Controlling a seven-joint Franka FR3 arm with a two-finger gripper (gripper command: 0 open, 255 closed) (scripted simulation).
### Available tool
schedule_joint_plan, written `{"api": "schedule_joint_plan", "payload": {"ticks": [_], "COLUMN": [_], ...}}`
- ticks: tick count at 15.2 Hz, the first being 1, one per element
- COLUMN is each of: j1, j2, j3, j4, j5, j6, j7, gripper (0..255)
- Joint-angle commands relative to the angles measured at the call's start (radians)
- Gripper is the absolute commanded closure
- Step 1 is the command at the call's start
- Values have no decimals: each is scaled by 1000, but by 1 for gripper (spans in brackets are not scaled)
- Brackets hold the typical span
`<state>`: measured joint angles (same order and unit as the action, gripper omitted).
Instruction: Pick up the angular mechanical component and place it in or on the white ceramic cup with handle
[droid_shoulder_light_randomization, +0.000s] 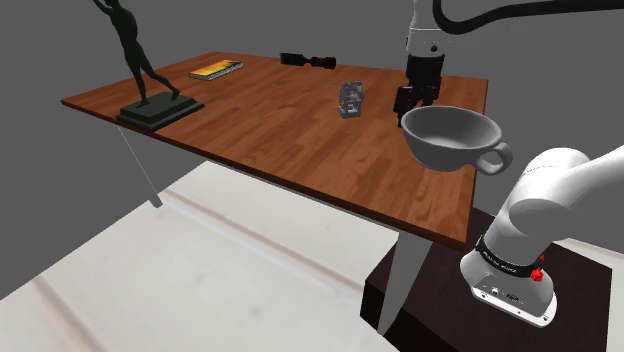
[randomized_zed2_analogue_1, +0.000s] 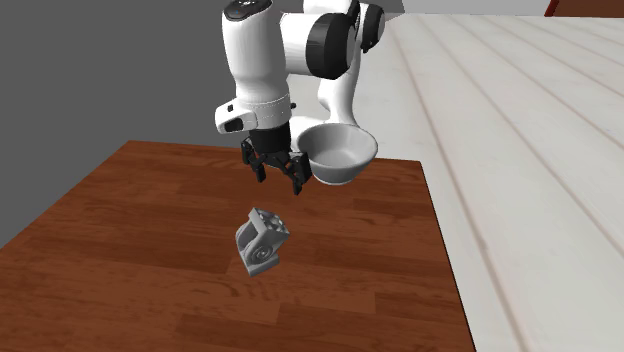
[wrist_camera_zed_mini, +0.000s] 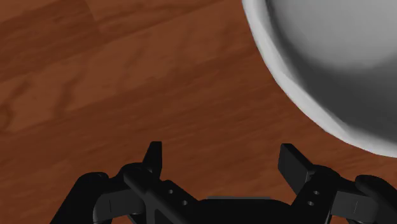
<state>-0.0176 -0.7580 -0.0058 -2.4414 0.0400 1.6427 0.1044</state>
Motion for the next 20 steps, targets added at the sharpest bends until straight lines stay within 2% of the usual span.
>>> {"api": "schedule_joint_plan", "payload": {"ticks": [1,9,16,20], "j1": [0,-7,-15,-13], "j2": [0,282,545,534], "j3": [0,55,83,86], "j4": [0,356,737,686], "j5": [0,62,88,90], "j6": [0,-83,-201,-162], "j7": [0,166,311,312], "gripper": [0,0,0,0]}}
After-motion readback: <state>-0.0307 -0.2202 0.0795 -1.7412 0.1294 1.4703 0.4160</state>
